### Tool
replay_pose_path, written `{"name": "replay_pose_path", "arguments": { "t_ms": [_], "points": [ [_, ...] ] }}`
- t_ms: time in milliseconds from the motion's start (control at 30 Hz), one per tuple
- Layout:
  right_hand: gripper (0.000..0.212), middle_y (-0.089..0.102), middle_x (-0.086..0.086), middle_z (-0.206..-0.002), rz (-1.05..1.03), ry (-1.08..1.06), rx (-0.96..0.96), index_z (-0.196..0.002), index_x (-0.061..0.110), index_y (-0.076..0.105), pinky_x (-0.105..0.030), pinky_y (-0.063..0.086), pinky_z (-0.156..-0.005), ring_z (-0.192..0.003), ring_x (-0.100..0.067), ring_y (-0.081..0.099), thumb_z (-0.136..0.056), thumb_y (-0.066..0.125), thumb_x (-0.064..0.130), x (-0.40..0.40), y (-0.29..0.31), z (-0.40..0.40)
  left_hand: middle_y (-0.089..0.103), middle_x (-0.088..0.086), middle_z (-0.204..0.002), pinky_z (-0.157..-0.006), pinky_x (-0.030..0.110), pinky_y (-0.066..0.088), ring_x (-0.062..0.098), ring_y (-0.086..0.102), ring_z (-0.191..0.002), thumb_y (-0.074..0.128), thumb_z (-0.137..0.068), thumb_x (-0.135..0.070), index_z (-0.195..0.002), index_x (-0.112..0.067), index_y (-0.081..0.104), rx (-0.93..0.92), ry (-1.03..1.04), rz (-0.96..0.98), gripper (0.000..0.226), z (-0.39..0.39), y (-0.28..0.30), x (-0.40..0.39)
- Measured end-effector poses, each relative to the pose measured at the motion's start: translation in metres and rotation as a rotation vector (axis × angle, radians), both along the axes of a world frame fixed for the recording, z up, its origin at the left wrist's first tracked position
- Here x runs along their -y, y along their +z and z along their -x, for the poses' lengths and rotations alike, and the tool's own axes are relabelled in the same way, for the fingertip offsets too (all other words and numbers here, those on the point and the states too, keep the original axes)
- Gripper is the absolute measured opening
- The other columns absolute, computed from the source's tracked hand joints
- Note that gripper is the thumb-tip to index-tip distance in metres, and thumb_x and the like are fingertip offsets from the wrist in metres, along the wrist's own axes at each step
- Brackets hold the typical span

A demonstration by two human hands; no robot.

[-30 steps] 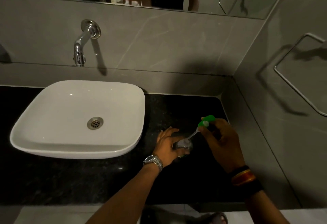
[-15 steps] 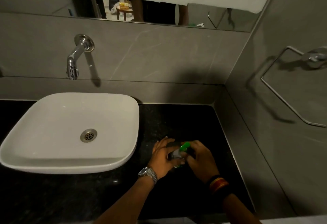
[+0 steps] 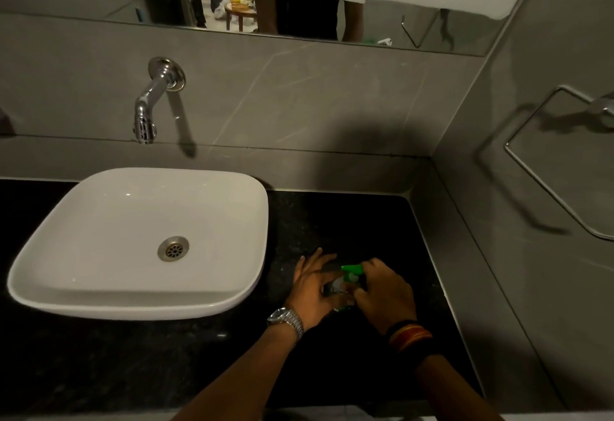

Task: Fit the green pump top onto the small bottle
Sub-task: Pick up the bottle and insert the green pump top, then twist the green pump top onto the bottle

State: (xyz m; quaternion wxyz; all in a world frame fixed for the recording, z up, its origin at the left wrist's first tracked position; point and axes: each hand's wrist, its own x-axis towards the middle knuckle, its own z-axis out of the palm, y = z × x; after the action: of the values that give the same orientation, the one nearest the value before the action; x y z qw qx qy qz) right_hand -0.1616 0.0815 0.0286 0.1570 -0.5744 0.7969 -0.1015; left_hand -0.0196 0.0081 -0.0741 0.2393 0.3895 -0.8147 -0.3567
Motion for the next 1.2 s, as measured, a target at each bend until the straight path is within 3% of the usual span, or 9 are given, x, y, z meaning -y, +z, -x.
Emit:
{"name": "replay_pose_path", "arguments": {
  "t_ms": [133,433,533,633,767,867,1000,1100,1200],
  "points": [
    [0.023,0.056,-0.005,-0.113,-0.025,0.113,-0.044,-0.105,0.016,0.057,-0.035,0.046,-0.074,-0.098,-0.030,0.063,-0.083,0.056,0.023,0.002,0.005,0.007,0.036,-0.010,-0.158,-0.109,0.015,-0.028,0.003,0.005,-0.149,0.073,-0.078,-0.053,-0.123,-0.037,0.068,-0.006,0.004,0.022,0.049,-0.001,0.005,-0.001],
    [0.027,0.057,-0.002,-0.120,-0.118,0.364,0.002,-0.112,0.019,0.057,-0.038,0.051,-0.087,-0.103,-0.027,0.064,-0.086,0.056,0.022,0.013,0.014,0.028,0.035,-0.017,-0.156,-0.111,0.021,-0.030,0.001,0.001,-0.150,0.075,-0.077,-0.054,-0.122,-0.046,0.067,0.001,-0.026,0.054,0.047,-0.001,0.001,0.003],
    [0.031,0.057,-0.006,-0.124,-0.175,0.426,-0.056,-0.117,0.017,0.056,-0.042,0.050,-0.091,-0.108,-0.032,0.062,-0.087,0.054,0.024,0.022,0.021,0.031,0.033,-0.022,-0.154,-0.119,0.034,-0.023,0.000,-0.001,-0.151,0.074,-0.074,-0.059,-0.120,-0.048,0.067,-0.003,-0.018,0.032,0.047,0.001,-0.001,0.003],
    [0.029,0.057,-0.006,-0.121,-0.162,0.383,-0.062,-0.111,0.019,0.057,-0.045,0.051,-0.089,-0.106,-0.032,0.062,-0.084,0.054,0.028,0.021,0.022,0.027,0.033,-0.023,-0.153,-0.120,0.038,-0.020,0.001,0.000,-0.151,0.075,-0.073,-0.061,-0.121,-0.049,0.066,0.010,-0.006,0.044,0.049,0.001,-0.002,0.002],
    [0.026,0.058,-0.004,-0.111,-0.039,0.186,-0.019,-0.103,0.019,0.053,-0.039,0.052,-0.077,-0.097,-0.030,0.065,-0.079,0.053,0.027,0.001,0.003,0.015,0.038,-0.014,-0.156,-0.112,0.024,-0.030,0.006,0.003,-0.152,0.065,-0.071,-0.068,-0.126,-0.047,0.063,0.041,-0.004,0.098,0.058,0.002,0.000,0.002],
    [0.028,0.058,-0.004,-0.111,-0.003,0.062,0.023,-0.105,0.018,0.053,-0.034,0.043,-0.072,-0.100,-0.030,0.064,-0.080,0.058,0.029,-0.003,-0.004,0.006,0.041,-0.012,-0.155,-0.118,0.034,-0.023,0.009,0.006,-0.153,0.062,-0.069,-0.071,-0.125,-0.045,0.064,0.032,-0.009,0.077,0.062,0.001,-0.001,0.001],
    [0.034,0.057,-0.003,-0.114,0.025,-0.009,0.115,-0.106,0.020,0.057,-0.041,0.053,-0.081,-0.101,-0.028,0.062,-0.077,0.061,0.036,-0.003,-0.008,0.004,0.042,-0.010,-0.154,-0.120,0.043,-0.016,0.011,0.007,-0.154,0.058,-0.070,-0.071,-0.126,-0.043,0.064,0.042,-0.016,0.074,0.063,0.001,0.000,0.002],
    [0.044,0.058,-0.003,-0.113,0.036,0.013,0.227,-0.106,0.019,0.062,-0.044,0.054,-0.085,-0.101,-0.027,0.062,-0.066,0.053,0.035,-0.001,-0.006,0.008,0.042,-0.011,-0.154,-0.115,0.032,-0.025,0.011,0.007,-0.154,0.063,-0.071,-0.069,-0.126,-0.044,0.064,0.036,-0.009,0.079,0.060,0.002,0.000,0.002],
    [0.039,0.059,-0.001,-0.115,0.018,0.180,0.191,-0.105,0.021,0.064,-0.041,0.055,-0.083,-0.100,-0.024,0.063,-0.068,0.053,0.029,0.003,-0.002,0.017,0.043,-0.013,-0.153,-0.110,0.022,-0.031,0.010,0.007,-0.154,0.073,-0.076,-0.060,-0.125,-0.046,0.063,0.033,-0.001,0.086,0.053,0.001,0.000,0.003]
  ]
}}
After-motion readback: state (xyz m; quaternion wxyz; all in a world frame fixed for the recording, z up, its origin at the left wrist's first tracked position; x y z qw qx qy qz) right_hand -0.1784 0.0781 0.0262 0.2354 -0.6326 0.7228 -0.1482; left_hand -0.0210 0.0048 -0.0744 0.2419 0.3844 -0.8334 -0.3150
